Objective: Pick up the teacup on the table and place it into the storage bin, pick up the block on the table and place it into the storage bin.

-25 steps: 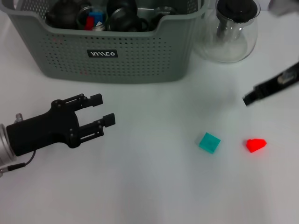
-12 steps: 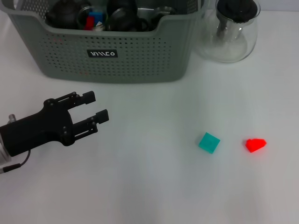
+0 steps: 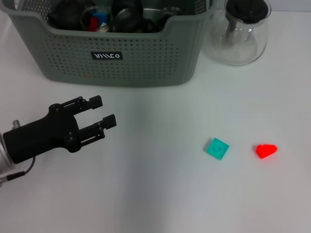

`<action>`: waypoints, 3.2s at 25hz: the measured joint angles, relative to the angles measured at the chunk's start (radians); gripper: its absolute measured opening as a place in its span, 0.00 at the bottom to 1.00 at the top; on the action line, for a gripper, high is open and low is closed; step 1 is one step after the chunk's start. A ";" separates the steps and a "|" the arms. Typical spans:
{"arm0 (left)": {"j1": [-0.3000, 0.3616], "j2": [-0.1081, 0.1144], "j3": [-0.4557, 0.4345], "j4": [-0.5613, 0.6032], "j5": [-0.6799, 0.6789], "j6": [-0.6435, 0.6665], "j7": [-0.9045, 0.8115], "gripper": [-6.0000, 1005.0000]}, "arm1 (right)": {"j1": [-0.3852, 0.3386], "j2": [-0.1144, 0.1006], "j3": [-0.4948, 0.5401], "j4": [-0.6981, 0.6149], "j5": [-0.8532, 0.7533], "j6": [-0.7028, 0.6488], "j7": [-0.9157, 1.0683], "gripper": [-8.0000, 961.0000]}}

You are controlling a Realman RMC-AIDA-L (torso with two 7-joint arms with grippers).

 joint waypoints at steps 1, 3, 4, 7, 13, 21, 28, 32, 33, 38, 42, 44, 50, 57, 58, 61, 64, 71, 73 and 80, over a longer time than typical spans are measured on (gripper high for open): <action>0.000 0.000 0.000 -0.002 0.000 0.000 0.000 0.66 | 0.040 0.001 0.000 0.072 0.001 0.044 -0.016 0.45; -0.002 0.000 0.000 -0.005 0.000 -0.001 0.000 0.66 | 0.120 0.003 0.000 0.210 0.003 0.137 -0.043 0.45; -0.004 -0.001 0.000 -0.005 0.000 -0.001 0.000 0.66 | 0.142 0.004 0.000 0.248 0.003 0.166 -0.049 0.45; -0.006 -0.001 0.000 -0.005 0.000 -0.001 0.000 0.66 | 0.175 0.009 -0.001 0.312 0.009 0.211 -0.085 0.45; -0.006 -0.001 0.000 -0.005 0.000 -0.002 0.000 0.66 | 0.159 0.004 -0.006 0.319 0.051 0.196 -0.138 0.48; -0.006 -0.001 -0.003 -0.006 0.000 -0.003 0.000 0.66 | 0.046 -0.002 0.004 0.110 0.047 0.074 -0.124 0.61; -0.006 0.000 -0.003 -0.006 0.000 -0.002 0.000 0.66 | -0.316 -0.011 0.106 -0.578 0.048 -0.360 -0.010 0.71; -0.002 0.002 -0.007 -0.005 0.000 -0.003 0.000 0.66 | -0.512 -0.027 0.180 -0.913 0.045 -0.679 0.034 0.71; -0.003 0.002 -0.008 -0.005 0.000 -0.003 0.000 0.66 | -0.545 -0.035 0.205 -0.959 0.045 -0.759 0.035 0.71; -0.011 0.005 -0.009 -0.005 0.000 -0.004 0.000 0.66 | -0.605 -0.049 0.326 -0.998 -0.028 -1.116 0.064 0.70; -0.021 0.004 -0.006 -0.006 0.001 -0.015 0.000 0.66 | -0.648 -0.024 0.308 -0.985 -0.194 -1.185 0.097 0.69; -0.022 0.002 -0.004 -0.006 0.001 -0.021 0.000 0.66 | -0.667 -0.007 0.275 -0.965 -0.270 -1.184 0.102 0.67; -0.024 0.001 -0.007 -0.006 0.004 -0.024 0.000 0.66 | -0.675 0.001 0.201 -0.783 -0.351 -1.134 0.150 0.56; -0.024 -0.001 -0.003 -0.008 0.007 -0.041 0.000 0.66 | -0.664 -0.004 0.109 -0.593 -0.366 -0.996 0.138 0.55; -0.023 -0.001 -0.002 -0.008 0.007 -0.041 0.000 0.66 | -0.658 -0.003 0.101 -0.568 -0.375 -0.981 0.142 0.55; -0.024 -0.001 -0.002 -0.008 0.007 -0.041 0.000 0.66 | -0.641 0.000 0.095 -0.508 -0.402 -0.945 0.159 0.55; -0.025 -0.001 -0.002 -0.008 0.006 -0.041 0.000 0.66 | -0.624 0.001 0.092 -0.465 -0.408 -0.919 0.172 0.55; -0.026 -0.001 -0.002 -0.008 0.006 -0.041 0.000 0.66 | -0.603 0.000 0.054 -0.428 -0.411 -0.870 0.180 0.54; -0.026 -0.001 -0.002 -0.008 0.005 -0.041 0.000 0.66 | -0.596 0.000 0.041 -0.415 -0.411 -0.858 0.180 0.54; -0.026 -0.001 -0.003 -0.008 0.006 -0.042 0.000 0.66 | -0.570 0.000 0.010 -0.362 -0.412 -0.829 0.185 0.53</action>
